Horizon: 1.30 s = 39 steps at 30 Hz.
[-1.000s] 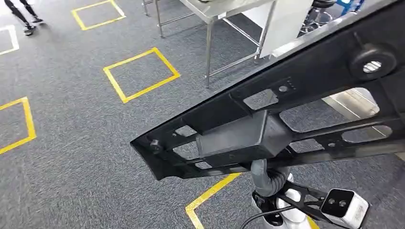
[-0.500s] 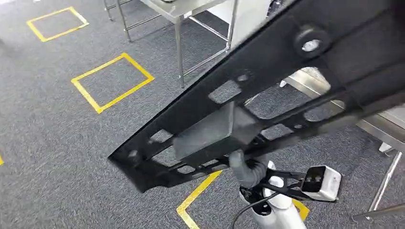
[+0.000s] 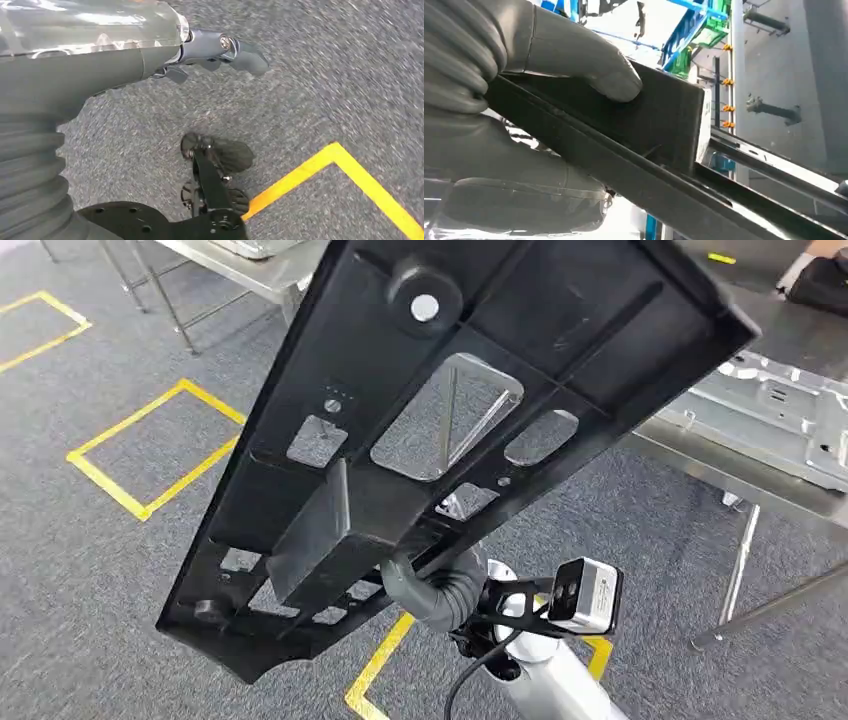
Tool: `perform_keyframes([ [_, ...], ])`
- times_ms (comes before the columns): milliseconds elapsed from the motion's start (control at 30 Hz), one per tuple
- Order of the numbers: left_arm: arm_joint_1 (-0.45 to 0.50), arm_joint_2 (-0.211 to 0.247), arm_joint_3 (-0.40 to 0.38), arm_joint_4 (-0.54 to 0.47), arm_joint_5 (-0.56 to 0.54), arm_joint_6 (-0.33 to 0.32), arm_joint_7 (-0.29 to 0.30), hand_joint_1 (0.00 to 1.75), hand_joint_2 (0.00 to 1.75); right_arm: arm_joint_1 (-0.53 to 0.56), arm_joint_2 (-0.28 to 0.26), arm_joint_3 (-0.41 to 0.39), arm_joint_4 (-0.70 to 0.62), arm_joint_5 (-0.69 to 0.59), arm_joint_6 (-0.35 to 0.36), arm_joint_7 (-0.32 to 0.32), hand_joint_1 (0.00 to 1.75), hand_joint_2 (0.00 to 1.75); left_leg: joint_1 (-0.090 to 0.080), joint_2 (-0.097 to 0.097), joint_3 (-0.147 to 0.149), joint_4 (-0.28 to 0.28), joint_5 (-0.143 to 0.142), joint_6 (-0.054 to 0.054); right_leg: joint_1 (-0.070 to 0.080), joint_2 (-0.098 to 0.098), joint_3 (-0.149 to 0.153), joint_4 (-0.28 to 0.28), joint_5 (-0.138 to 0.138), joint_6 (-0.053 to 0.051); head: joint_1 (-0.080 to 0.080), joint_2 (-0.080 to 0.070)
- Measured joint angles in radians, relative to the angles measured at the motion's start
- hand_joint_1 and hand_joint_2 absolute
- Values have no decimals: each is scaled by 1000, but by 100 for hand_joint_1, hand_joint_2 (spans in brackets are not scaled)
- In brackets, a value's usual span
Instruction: Take the parts from the cabinet and place them on the table.
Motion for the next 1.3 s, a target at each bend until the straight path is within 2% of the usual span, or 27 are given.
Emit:
perform_keyframes([
  [100, -4, 0, 1, 0, 3, 0, 0, 0, 175, -3, -7, 0, 0, -6, -3, -2, 175, 175, -2, 24, 1, -5, 3, 20, -2, 27, -4, -9, 6, 21, 0, 0],
  [133, -8, -5, 1, 0, 3, -1, 0, 0, 175, -6, -9, 0, 0, -8, -4, -2, 175, 175, 3, 41, 5, -13, 8, 30, -3, -4, -7, 6, -5, 24, 0, 0],
  [167, -10, -5, 2, 0, 3, -1, 0, 0, 175, -11, -12, 0, 1, -10, -5, -2, 175, 175, 1, 49, 6, -16, 8, 37, 3, -58, -26, 42, -31, 27, 1, 0],
  [200, -8, -5, 2, 0, 3, -1, -1, 0, 175, -15, -12, 1, 1, -10, -5, -2, 175, 175, -3, 62, 5, -15, 8, 39, 3, -91, -65, 120, -74, 31, 0, 0],
  [267, -2, -5, 4, 0, 3, -1, -1, 0, 175, -15, -13, 1, 2, -11, -5, -2, 175, 175, -9, 90, 5, -15, 4, 43, 2, -106, -141, 270, -132, 33, 0, 0],
  [300, -2, -5, 5, 0, 3, -1, -1, 0, 175, -15, -15, 1, 5, -12, -6, -2, 175, 175, -11, 104, 5, -13, 3, 45, 2, -107, -162, 309, -136, 33, 0, 0],
  [333, -3, -5, 5, 0, 3, -1, -1, 0, 175, -15, -16, 1, 6, -13, -8, -2, 175, 175, -13, 117, 6, -12, 1, 45, 3, -107, -154, 290, -111, 31, 0, 0],
  [400, -4, -6, 5, 0, 4, -1, -1, 0, 175, -15, -18, 1, 8, -17, -19, -2, 175, 175, -16, 137, 13, -11, -5, 44, 6, -122, -74, 139, -27, 21, 0, 0],
  [433, -5, -8, 6, 0, 6, 0, -1, 0, 175, -15, -18, 1, 7, -19, -25, -2, 175, 175, -18, 145, 18, -10, -9, 43, 12, -156, -18, 39, 13, 10, 0, 0],
  [467, -6, -10, 6, 0, 8, 1, -1, 0, 175, -15, -18, 1, 8, -21, -28, -3, 175, 175, -20, 154, 22, -12, -12, 39, 25, -203, 2, -2, -7, -3, 0, 0],
  [600, -6, -15, 10, 0, 15, 8, 4, 0, 175, 12, -18, -7, -1, -4, -31, -10, 175, 175, -24, 193, 33, -17, -18, 20, 29, -158, -2, -11, 4, -13, 0, 0],
  [633, -8, -15, 10, 0, 14, 10, 5, 0, 175, 16, -17, -10, -8, 3, -31, -10, 175, 175, -23, 191, 31, -13, -28, 15, 12, -146, 8, -24, 14, -19, 0, 0],
  [700, -10, -16, 10, 0, 11, 9, 6, 0, 175, 10, -14, -17, -13, 6, -34, -4, 175, 175, -16, 108, -5, 77, -82, 7, 9, -125, 7, -28, 16, -26, 0, 0],
  [767, -6, -17, 10, 0, 3, 9, 7, 0, 175, 14, -13, -23, -13, 9, -35, -4, 175, 175, -13, 87, -80, 234, -152, 0, 9, -99, 7, -28, 16, -28, 0, 0],
  [800, -3, -17, 10, 0, 2, 8, 7, 0, 175, 25, -16, -29, -13, 10, -35, -16, 175, 175, -12, 83, -110, 289, -162, -4, 9, -83, 7, -27, 16, -28, 0, 0],
  [833, -2, -17, 10, 0, 2, 7, 6, 0, 175, 37, -22, -34, -12, 11, -32, -33, 175, 175, -12, 83, -114, 288, -143, -5, 8, -68, 8, -26, 16, -27, 0, 0],
  [867, -2, -17, 10, 0, 2, 7, 5, 0, 175, 46, -29, -38, -11, 12, -32, -47, 175, 175, -11, 82, -95, 238, -103, -6, 7, -53, 8, -23, 15, -25, 0, 0],
  [900, -3, -17, 10, 0, 3, 6, 4, 0, 175, 51, -34, -40, -11, 15, -30, -57, 175, 175, -7, 76, -60, 155, -51, -7, 5, -38, 8, -17, 12, -21, 0, 0],
  [933, -3, -17, 10, 0, 4, 6, 2, 0, 175, 54, -38, -42, -11, 15, -25, -68, 175, 175, -2, 56, -18, 62, -2, -8, 3, -23, 8, -11, 8, -15, 0, 0],
  [967, -2, -17, 10, 0, 6, 6, 1, 0, 175, 59, -42, -44, -10, 16, -18, -80, 175, 175, 2, 9, 4, 19, -8, -4, 2, -13, 5, -6, 5, -8, 0, 0],
  [1000, -1, -18, 11, 0, 8, 5, -2, 0, 175, 63, -47, -45, -9, 18, -14, -87, 175, 175, 0, 2, 9, -2, -14, 2, 4, 0, -3, 5, 3, -3, 0, 0],
  [1100, -5, -18, 11, 0, 10, 5, -6, 0, 175, 82, -62, -49, -6, 19, -14, -97, 175, 175, -8, 27, 9, 6, -11, 20, -2, 26, -10, -6, 14, 19, 0, 0],
  [1133, -7, -21, 11, 0, 10, 5, -7, 0, 175, 84, -67, -50, -6, 19, -14, -98, 175, 175, 4, 40, 11, -5, -4, 32, 0, 24, -12, -3, 10, 24, 0, 0],
  [1167, -9, -21, 11, 0, 10, 5, -8, 0, 175, 85, -70, -53, -6, 19, -14, -100, 175, 175, 0, 51, 14, -9, -3, 38, 4, -32, -17, 14, -2, 28, 0, 0],
  [1200, -8, -21, 11, 0, 10, 5, -8, 0, 175, 84, -72, -55, -6, 19, -14, -100, 175, 175, -3, 61, 15, -11, -2, 48, 4, -77, -43, 66, -36, 32, 0, 0],
  [1233, -5, -21, 11, 0, 10, 5, -8, 0, 175, 86, -74, -55, -6, 19, -14, -101, 175, 175, -5, 74, 13, -10, -3, 49, 2, -97, -86, 151, -78, 37, 0, 0],
  [1300, 0, -21, 11, 0, 10, 5, -9, 0, 175, 91, -79, -55, -3, 20, -13, -101, 175, 175, -8, 102, 12, -10, -5, 51, -2, -104, -153, 283, -120, 42, 0, 0],
])
